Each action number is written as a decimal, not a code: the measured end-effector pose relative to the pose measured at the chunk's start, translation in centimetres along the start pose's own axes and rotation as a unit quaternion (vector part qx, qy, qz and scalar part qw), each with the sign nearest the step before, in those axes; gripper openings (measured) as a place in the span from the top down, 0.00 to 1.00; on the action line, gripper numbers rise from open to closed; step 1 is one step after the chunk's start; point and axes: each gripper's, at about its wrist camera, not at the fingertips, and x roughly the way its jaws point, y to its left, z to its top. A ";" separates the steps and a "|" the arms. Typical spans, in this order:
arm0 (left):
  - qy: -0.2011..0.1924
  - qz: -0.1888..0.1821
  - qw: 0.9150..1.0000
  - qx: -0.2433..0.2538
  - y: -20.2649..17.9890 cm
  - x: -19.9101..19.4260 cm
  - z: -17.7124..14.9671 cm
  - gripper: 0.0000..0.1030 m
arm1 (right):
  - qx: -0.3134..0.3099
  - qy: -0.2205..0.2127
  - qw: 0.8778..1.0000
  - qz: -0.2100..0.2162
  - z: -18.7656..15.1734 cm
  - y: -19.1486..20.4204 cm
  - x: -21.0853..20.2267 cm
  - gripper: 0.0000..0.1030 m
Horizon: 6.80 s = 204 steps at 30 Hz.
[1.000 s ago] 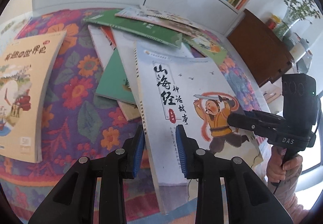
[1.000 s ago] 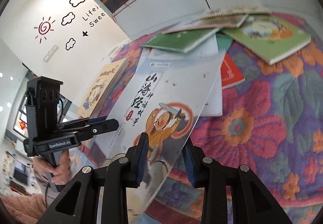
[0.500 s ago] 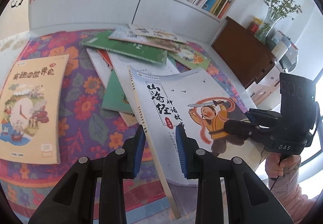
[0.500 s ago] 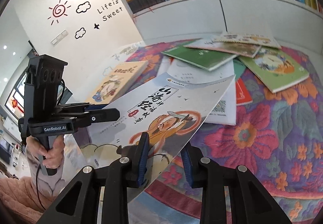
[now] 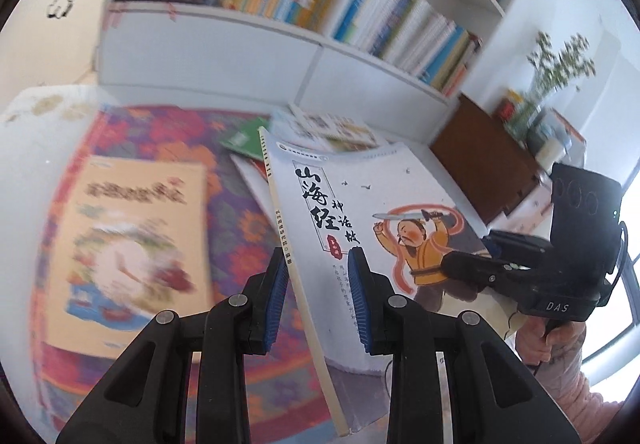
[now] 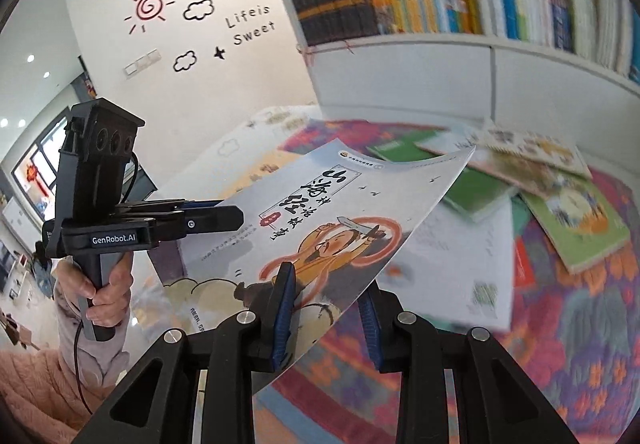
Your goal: Organize books
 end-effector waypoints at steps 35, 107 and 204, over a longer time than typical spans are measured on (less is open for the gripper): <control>0.050 0.176 0.980 -0.082 17.6 1.5 0.0 0.74 | -0.007 0.091 0.995 0.028 5.1 6.8 22.8 0.71; -0.010 0.172 0.982 -0.076 4.6 1.8 8.9 0.72 | 0.110 0.071 0.990 -0.053 6.5 -4.9 4.6 0.59; 0.180 0.026 0.983 -0.017 -5.6 14.0 -6.9 0.65 | 0.100 0.185 0.977 -0.016 -10.4 -11.1 1.2 0.53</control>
